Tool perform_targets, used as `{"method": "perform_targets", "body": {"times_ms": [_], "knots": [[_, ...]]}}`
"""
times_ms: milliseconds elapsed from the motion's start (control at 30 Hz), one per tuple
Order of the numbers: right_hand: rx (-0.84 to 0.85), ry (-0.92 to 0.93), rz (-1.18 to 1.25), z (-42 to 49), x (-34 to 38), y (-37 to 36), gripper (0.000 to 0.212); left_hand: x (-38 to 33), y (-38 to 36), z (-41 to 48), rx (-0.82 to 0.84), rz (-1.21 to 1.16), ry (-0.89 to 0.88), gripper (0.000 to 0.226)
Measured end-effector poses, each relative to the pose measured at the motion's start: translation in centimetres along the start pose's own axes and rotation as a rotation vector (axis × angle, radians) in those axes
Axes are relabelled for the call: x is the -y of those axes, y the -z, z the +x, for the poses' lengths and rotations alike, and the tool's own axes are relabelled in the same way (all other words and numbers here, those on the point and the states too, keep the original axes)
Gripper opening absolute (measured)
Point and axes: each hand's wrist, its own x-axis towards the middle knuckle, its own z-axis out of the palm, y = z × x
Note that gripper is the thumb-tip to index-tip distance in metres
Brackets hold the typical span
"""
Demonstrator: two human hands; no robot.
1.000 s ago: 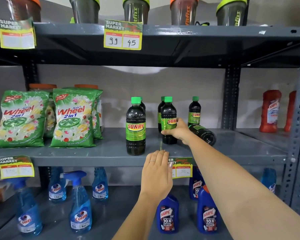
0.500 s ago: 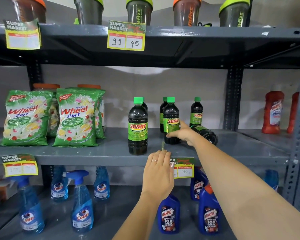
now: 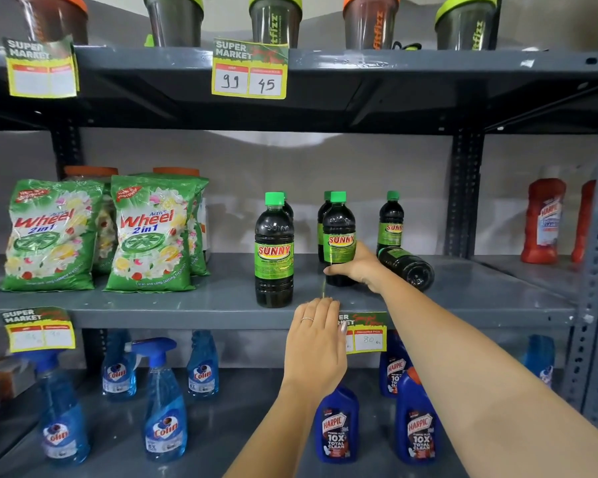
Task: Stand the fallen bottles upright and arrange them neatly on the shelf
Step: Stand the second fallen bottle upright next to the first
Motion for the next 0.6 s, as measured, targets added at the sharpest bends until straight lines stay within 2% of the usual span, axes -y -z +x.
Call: {"method": "perform_targets", "body": {"times_ms": [100, 433, 600], "knots": [[-0.025, -0.004, -0.010, 0.1, -0.2, -0.2, 0.076, 0.1, 0.0, 0.1, -0.001, 0.002, 0.006, 0.042], [-0.058, 0.002, -0.091, -2.5, 0.2, 0.7, 0.090, 0.0, 0.2, 0.1, 0.032, 0.033, -0.012, 0.045], [-0.057, 0.024, -0.114, -4.3, 0.4, 1.1, 0.091, 0.0, 0.4, 0.0, 0.060, 0.058, -0.016, 0.048]]}}
